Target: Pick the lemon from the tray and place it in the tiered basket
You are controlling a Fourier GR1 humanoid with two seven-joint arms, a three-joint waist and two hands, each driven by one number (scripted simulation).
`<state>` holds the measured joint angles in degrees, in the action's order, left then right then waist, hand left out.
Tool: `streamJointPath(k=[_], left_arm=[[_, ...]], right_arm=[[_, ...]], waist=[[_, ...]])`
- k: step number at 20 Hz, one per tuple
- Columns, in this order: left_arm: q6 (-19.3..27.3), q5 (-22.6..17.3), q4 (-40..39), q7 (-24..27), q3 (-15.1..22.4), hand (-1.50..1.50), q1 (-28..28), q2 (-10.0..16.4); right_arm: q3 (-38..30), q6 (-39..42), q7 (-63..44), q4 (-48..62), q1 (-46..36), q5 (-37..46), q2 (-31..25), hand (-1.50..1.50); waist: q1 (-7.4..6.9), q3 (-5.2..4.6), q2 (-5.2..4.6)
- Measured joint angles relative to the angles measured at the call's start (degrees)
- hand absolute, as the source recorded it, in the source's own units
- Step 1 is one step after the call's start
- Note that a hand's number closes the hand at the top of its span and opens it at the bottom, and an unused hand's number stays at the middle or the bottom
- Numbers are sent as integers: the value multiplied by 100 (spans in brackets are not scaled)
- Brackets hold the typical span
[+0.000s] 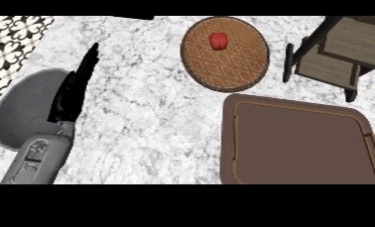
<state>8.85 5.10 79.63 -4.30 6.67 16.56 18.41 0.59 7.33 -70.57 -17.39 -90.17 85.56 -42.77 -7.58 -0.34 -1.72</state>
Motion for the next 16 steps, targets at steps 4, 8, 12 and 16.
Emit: streamJointPath(k=[4, 8, 12, 16], left_arm=[[7, -45, -3, 97, -113, 0, -140, 46], [-42, -102, 41, 108, -231, 0, -223, 143], [-1, -72, 112, 87, -232, 0, -293, 122], [12, -90, 162, 119, -259, 0, -439, 113]], right_arm=[[-216, 73, -5, 278, -249, -25, 185, 150], [-521, -23, -15, 429, -282, -161, 318, 150], [-882, -165, -42, 496, -317, -343, 310, 150], [-1339, -495, -92, 440, -117, -528, 290, -150]], waist=[[135, 13, 19], [244, 23, 35], [311, 29, 44], [366, 30, 58]])
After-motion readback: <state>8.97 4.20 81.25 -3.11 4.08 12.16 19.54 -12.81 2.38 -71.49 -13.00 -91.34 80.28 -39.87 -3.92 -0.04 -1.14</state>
